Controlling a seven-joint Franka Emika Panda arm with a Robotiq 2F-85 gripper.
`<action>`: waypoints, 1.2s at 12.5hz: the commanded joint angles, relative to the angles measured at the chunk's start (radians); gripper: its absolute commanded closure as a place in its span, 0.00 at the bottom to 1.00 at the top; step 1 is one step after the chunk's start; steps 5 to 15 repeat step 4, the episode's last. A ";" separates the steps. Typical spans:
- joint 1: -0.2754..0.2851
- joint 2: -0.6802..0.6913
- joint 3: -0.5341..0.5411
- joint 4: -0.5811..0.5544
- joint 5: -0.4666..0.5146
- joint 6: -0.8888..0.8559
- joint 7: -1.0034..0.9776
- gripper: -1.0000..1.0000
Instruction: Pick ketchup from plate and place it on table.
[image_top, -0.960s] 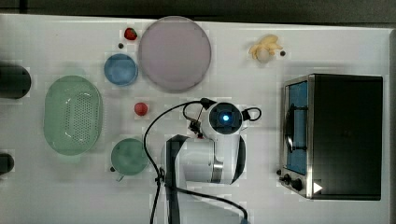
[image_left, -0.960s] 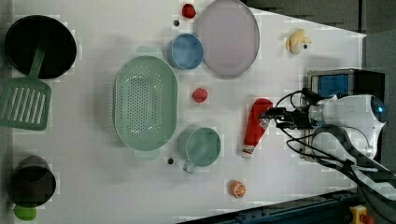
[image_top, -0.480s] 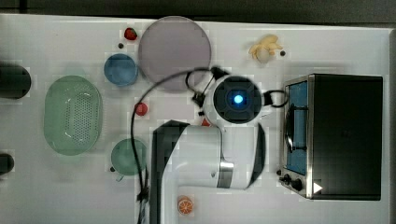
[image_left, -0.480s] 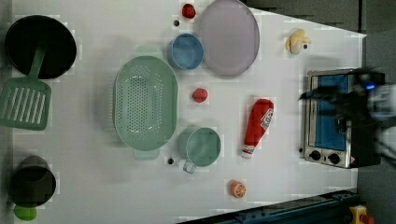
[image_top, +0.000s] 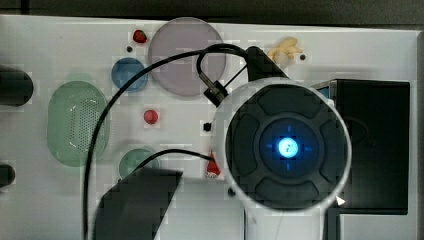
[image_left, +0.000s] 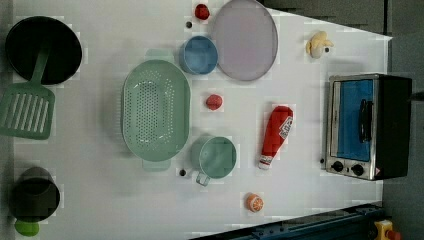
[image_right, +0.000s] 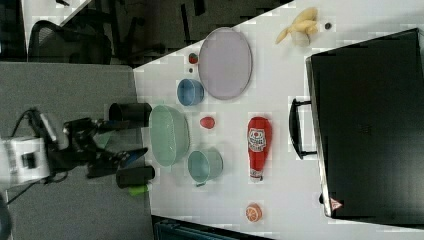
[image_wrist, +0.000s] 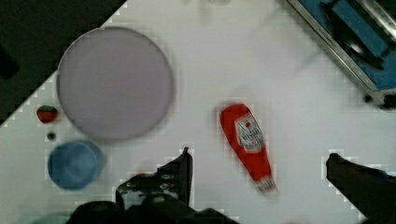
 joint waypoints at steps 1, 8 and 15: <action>0.009 0.056 -0.011 0.021 -0.002 -0.114 0.092 0.00; 0.009 0.058 -0.012 0.039 -0.002 -0.106 0.092 0.00; 0.009 0.058 -0.012 0.039 -0.002 -0.106 0.092 0.00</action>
